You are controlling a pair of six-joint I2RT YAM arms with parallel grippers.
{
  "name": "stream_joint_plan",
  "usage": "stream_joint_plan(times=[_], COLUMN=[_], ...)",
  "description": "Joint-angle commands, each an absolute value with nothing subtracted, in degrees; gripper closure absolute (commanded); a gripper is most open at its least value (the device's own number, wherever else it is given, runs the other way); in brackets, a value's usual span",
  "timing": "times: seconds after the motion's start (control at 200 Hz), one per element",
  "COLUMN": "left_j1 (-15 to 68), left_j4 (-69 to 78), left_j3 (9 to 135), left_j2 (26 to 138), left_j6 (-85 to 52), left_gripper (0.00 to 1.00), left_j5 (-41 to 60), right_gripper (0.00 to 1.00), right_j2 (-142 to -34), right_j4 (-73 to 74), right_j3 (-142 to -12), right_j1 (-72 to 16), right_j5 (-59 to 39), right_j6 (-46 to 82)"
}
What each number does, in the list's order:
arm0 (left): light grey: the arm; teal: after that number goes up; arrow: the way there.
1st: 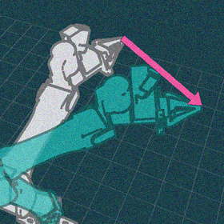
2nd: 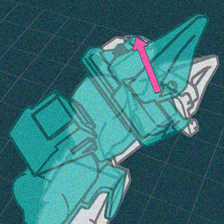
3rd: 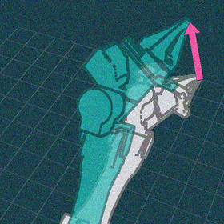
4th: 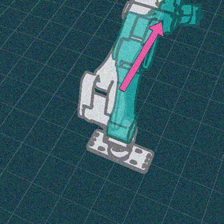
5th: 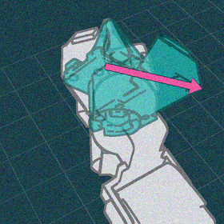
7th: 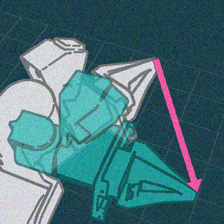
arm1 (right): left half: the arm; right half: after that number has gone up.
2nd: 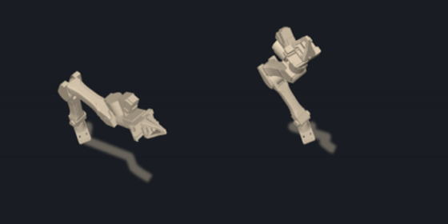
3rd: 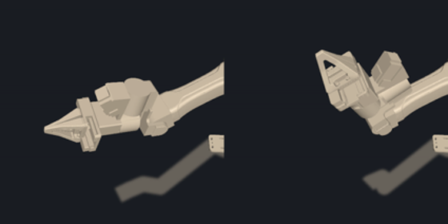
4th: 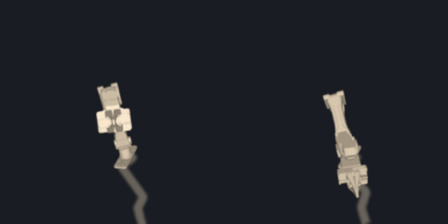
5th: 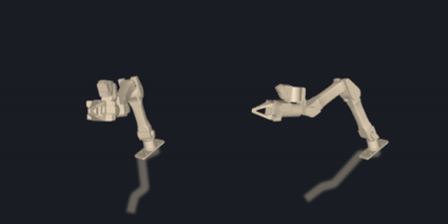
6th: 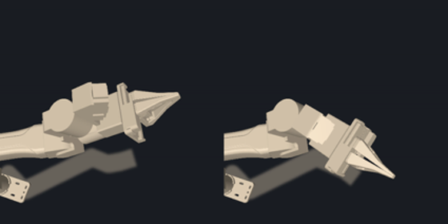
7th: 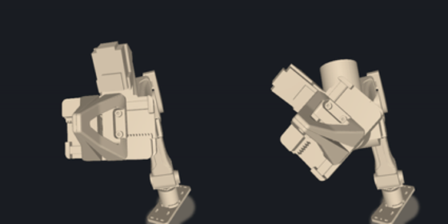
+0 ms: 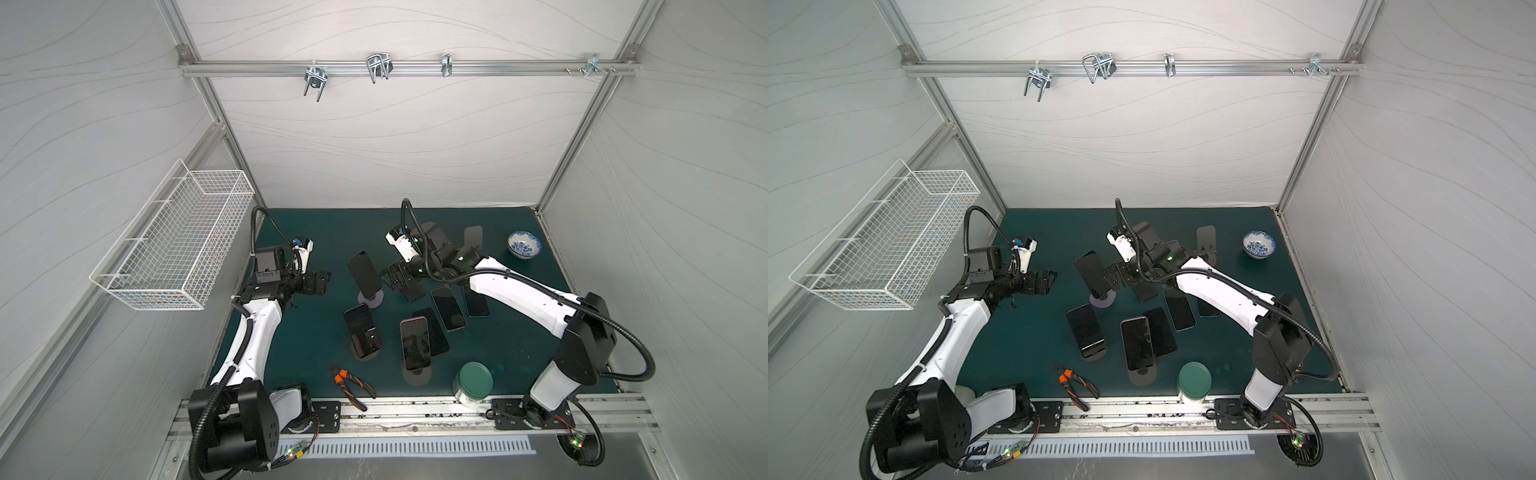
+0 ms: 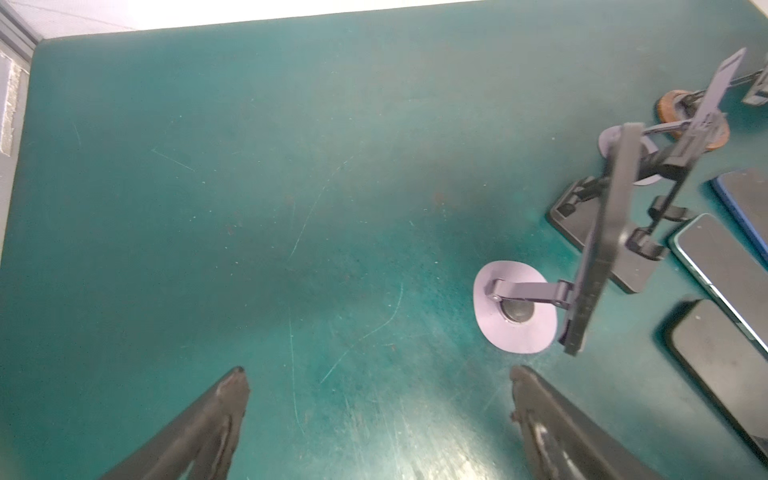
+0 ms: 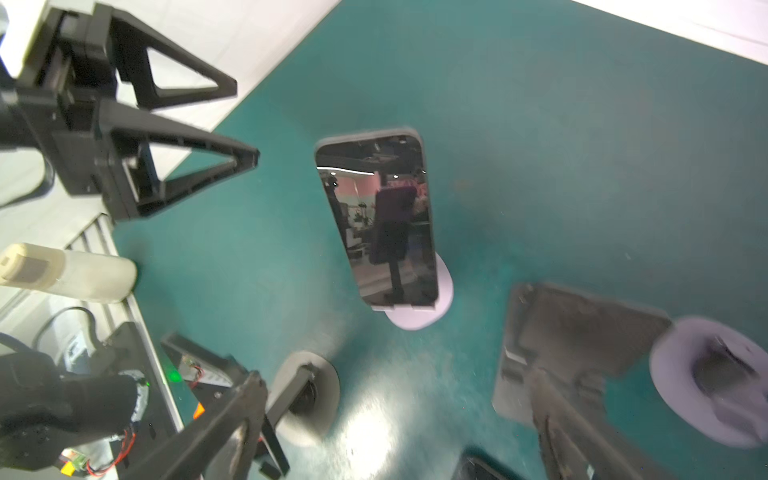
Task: Remove the phone from the phone stand
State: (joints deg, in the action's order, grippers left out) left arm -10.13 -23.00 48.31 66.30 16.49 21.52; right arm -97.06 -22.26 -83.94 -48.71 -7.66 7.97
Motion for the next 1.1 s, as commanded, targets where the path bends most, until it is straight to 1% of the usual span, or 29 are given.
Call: stream_joint_plan(times=[0.0, 0.285, 0.475, 0.71, 1.011, 1.096], left_j1=[-10.52, -10.70, -12.70, -17.58, -18.43, -18.77], left_j4=[-25.16, -25.18, -22.35, -21.36, -17.67, -16.01], left_j3=[50.53, 49.24, 46.98, 46.35, 43.74, 42.54], left_j2=[65.01, 64.76, 65.91, 69.23, 70.76, 70.70], left_j6=[16.82, 15.85, 16.30, 15.69, 15.47, 15.25], left_gripper=[0.00, 0.00, 0.00, 0.00, 0.00, 0.00], left_j5=[22.54, 23.13, 22.84, 26.42, 25.74, 25.75], right_gripper=[0.01, 0.01, 0.01, 0.01, 0.01, 0.01], right_j2=[-99.85, -107.69, -111.25, -115.86, -120.38, -121.44], right_j4=[-19.61, -18.19, -18.22, -18.12, -17.77, -18.89], right_j3=[-87.59, -93.87, -97.71, -101.95, -105.82, -107.25], right_j1=[-49.50, -52.36, -53.32, -54.10, -55.58, -55.75], right_j5=[-9.07, -4.99, -3.44, -2.17, 1.28, 3.55], right_j6=[6.21, 2.51, 2.42, 2.63, 2.92, 2.92])
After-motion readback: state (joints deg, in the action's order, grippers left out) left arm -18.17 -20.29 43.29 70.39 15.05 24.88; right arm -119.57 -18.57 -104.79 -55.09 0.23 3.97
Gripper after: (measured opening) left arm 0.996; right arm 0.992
